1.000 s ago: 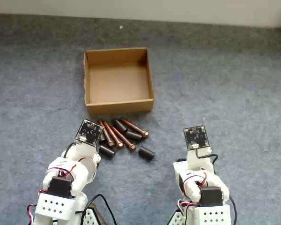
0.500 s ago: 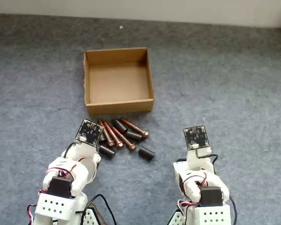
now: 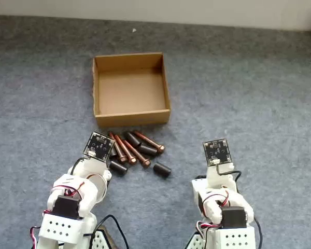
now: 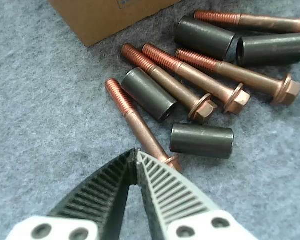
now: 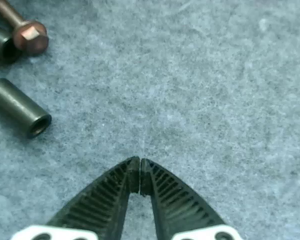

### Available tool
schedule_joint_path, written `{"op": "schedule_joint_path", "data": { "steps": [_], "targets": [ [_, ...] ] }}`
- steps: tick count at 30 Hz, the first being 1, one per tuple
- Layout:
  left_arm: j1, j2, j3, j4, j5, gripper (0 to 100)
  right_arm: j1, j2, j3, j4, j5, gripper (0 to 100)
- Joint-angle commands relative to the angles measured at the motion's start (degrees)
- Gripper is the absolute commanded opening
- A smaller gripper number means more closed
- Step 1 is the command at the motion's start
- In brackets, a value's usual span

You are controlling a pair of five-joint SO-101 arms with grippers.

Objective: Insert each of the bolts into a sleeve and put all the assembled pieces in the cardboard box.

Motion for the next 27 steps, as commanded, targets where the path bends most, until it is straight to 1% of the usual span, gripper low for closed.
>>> {"op": "schedule_joint_path", "data": {
  "steps": [1, 8, 11, 15, 21, 22, 25, 27],
  "targets": [
    [0.48, -0.48, 1.54, 0.09, -0.53, 1, 0.22, -0.75, 7.6, 0.4, 0.18, 1.5],
    [0.84, -0.48, 1.54, 0.35, -0.53, 1, 0.31, -0.75, 7.6, 0.4, 0.26, 1.5],
    [-0.66, -0.48, 1.27, 0.44, -0.53, 1, 0.57, -0.75, 7.69, 0.4, 0.35, 1.5],
    [-4.88, -0.48, -1.27, 0.35, -0.62, 1, 1.8, -0.75, 7.25, 0.04, 0.44, 1.5],
    [-16.4, -0.48, -4.09, -0.35, -0.62, 1, 6.02, -0.84, 2.59, -6.2, 0.88, 1.6],
    [-17.19, -0.48, -4.44, -0.97, -0.35, 1, 6.2, -0.84, 1.98, -7.08, 2.73, 1.7],
    [-17.98, -0.48, -4.53, -1.14, -0.53, 1, 6.2, -0.84, -0.75, -7.96, 12.04, 1.7],
    [-17.98, -0.48, -4.44, -0.88, -0.53, 1, 6.11, -0.31, -4.79, -8.04, 15.47, 1.7]
  ]
}}
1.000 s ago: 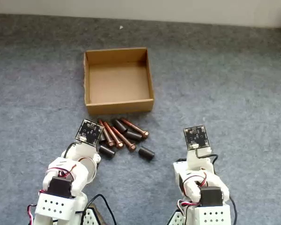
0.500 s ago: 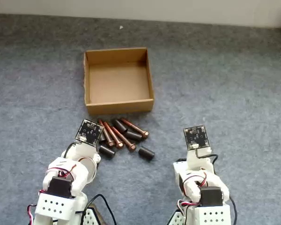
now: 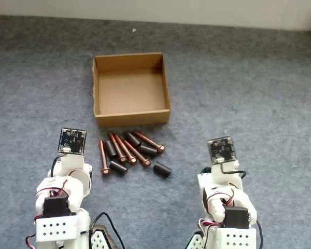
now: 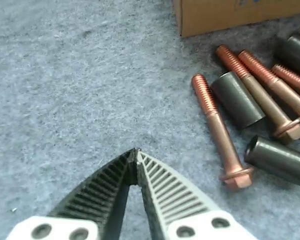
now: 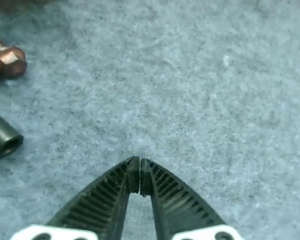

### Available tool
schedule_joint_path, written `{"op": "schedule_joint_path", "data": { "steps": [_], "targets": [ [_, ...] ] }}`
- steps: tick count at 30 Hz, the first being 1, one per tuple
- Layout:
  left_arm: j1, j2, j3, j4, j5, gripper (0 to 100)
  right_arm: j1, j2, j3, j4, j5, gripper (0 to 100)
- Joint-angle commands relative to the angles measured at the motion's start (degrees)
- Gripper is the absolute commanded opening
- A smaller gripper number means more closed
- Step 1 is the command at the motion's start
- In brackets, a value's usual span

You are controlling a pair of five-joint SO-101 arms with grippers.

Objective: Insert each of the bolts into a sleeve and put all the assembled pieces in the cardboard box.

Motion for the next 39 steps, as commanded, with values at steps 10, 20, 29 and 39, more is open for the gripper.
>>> {"op": "schedule_joint_path", "data": {
  "steps": [10, 20, 29, 39],
  "targets": [
    [-1.01, -0.48, -1.89, -0.88, -0.62, 1, -0.22, 20.0, -31.6, 4.62, 5.98, 7.3],
    [-5.76, -0.48, -1.98, -0.79, -0.35, 19, -17.63, 54.29, -50.24, 11.74, 0.09, 17.2],
    [-8.75, -0.48, -1.98, -0.79, -0.26, 22, -34.51, 70.55, -52.44, 4.97, -0.7, 22.1],
    [-8.75, -0.48, -1.89, -0.79, -0.53, 22, -38.9, 83.38, -52.53, -2.59, -0.44, 22.1]
  ]
}}
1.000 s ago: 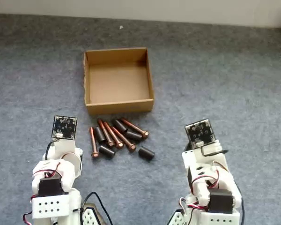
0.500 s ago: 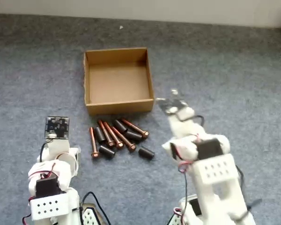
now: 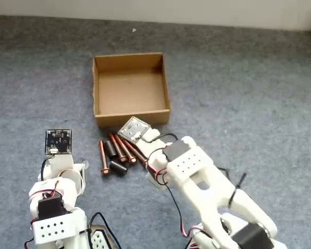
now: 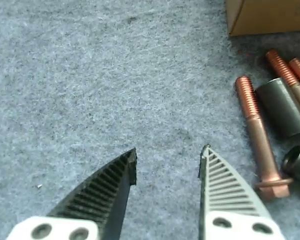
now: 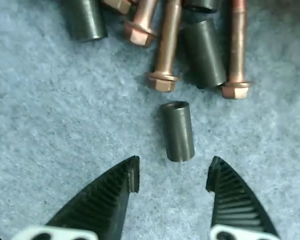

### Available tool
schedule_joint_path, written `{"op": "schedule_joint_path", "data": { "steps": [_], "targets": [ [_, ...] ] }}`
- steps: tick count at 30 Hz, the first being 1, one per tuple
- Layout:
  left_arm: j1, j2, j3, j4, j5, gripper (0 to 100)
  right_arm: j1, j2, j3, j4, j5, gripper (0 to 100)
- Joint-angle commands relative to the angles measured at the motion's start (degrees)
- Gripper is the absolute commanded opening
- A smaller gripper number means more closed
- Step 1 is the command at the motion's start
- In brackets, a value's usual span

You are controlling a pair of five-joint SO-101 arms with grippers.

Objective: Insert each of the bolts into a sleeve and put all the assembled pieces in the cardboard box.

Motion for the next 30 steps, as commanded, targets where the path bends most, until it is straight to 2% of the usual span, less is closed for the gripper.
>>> {"op": "schedule_joint_path", "data": {
  "steps": [1, 8, 16, 24, 30],
  "targets": [
    [-0.48, -0.48, -1.89, -0.79, -0.53, 22, -0.57, 2.07, -2.95, -3.21, -0.18, 22.1],
    [-0.48, -0.48, -1.27, -1.05, -0.53, 22, -0.04, 7.34, -2.51, -10.51, -0.09, 22.0],
    [-0.48, -0.48, -1.27, -0.88, -0.53, 22, 2.07, 16.31, -2.59, -12.88, -0.09, 21.5],
    [-0.48, -0.48, -1.27, -1.05, -0.53, 22, 2.59, 20.35, -2.95, -12.7, 3.25, 0.4],
    [-0.48, -0.48, -1.27, -1.05, -0.53, 22, 2.59, 13.41, -2.51, -9.98, 2.99, 0.5]
  ]
}}
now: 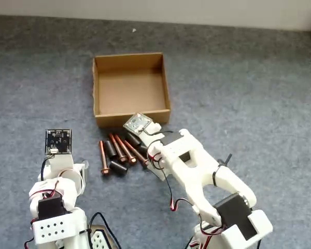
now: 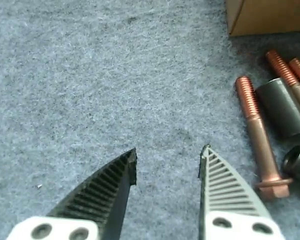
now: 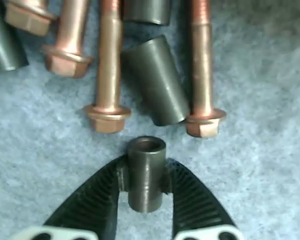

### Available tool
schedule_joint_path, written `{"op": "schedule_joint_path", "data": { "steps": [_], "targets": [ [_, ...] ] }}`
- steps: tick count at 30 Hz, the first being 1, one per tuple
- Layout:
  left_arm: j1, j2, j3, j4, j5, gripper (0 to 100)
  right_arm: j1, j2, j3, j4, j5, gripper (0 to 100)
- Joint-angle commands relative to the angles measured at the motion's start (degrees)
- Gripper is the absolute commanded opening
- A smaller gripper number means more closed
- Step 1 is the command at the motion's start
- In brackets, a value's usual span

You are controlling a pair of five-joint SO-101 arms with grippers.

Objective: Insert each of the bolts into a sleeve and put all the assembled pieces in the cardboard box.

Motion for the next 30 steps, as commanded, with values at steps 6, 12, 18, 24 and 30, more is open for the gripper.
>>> {"op": "schedule_joint_path", "data": {
  "steps": [6, 12, 18, 24, 30],
  "targets": [
    [-0.4, -0.48, -1.54, -1.05, -0.53, 22, 1.63, -23.52, 5.58, 4.97, -5.01, 0.5],
    [-0.66, -0.48, -2.24, -1.05, -0.35, 22, 8.66, -36.62, 9.71, 5.23, -10.46, 0.5],
    [-0.48, -0.48, -8.4, 3.25, -0.7, 22, 15.78, -42.42, 10.77, 4.88, -14.86, 0.5],
    [-0.66, -0.04, -17.45, 3.87, -8.79, 22, 18.59, -44.0, 10.86, 5.32, -17.58, 0.5],
    [-0.4, 0.22, -26.33, 6.86, -15.56, 19, 18.77, -50.59, 14.29, 6.46, -17.49, 0.5]
  ]
}}
